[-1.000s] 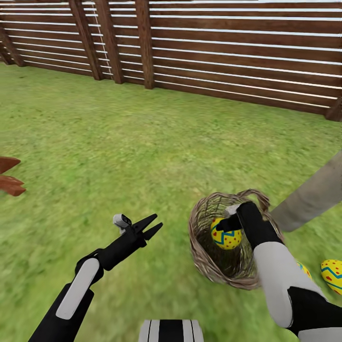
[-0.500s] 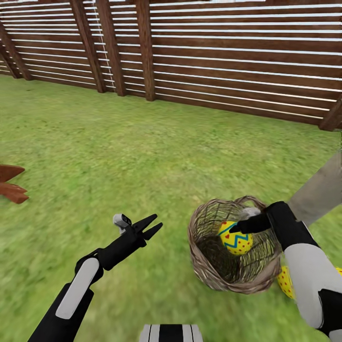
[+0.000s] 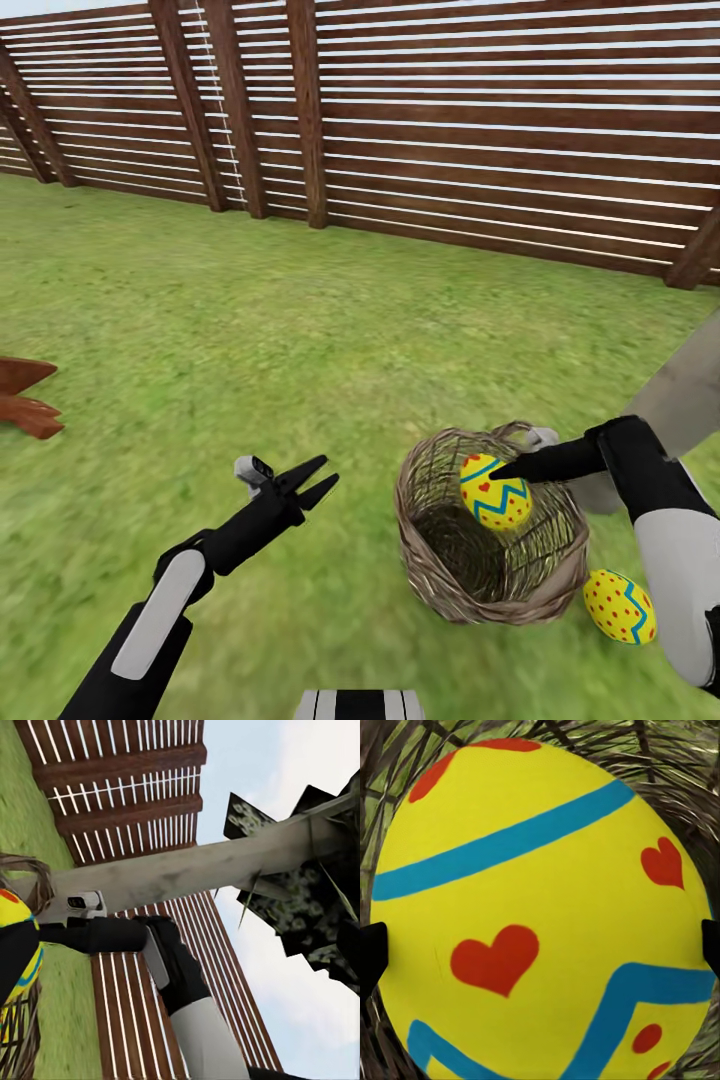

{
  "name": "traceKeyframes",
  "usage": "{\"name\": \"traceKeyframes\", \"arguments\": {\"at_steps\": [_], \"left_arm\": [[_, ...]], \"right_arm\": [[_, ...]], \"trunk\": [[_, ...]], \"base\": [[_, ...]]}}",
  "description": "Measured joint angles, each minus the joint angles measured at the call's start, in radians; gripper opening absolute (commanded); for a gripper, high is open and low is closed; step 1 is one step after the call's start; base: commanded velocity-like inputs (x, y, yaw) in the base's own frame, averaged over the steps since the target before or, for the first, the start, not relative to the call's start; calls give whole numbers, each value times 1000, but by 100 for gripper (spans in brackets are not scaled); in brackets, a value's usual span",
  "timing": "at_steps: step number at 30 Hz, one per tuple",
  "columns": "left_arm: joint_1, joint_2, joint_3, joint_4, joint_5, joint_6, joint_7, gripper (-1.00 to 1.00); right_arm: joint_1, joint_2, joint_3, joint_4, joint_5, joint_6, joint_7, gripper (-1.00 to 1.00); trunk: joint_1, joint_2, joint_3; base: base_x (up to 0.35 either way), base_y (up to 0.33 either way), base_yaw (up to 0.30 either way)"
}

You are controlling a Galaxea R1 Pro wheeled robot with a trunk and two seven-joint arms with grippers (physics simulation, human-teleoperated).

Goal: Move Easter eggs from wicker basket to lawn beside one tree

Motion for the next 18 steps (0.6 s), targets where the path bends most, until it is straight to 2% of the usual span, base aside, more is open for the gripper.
{"name": "traceKeyframes", "arguments": {"at_steps": [3,9,18], "left_arm": [[2,-17,17,3,2,9,0,100],[2,-20,37,5,3,9,-1,100],[2,-20,33,5,1,16,7,100]], "right_arm": [[-6,1,17,-17,16,-13,17,-100],[-6,2,44,-29,26,-17,34,-100],[-6,-1,43,-27,27,-16,34,-100]], "trunk": [[0,0,0],[0,0,0],[-4,2,35]], "base": [[0,0,0],[0,0,0],[0,0,0]]}}
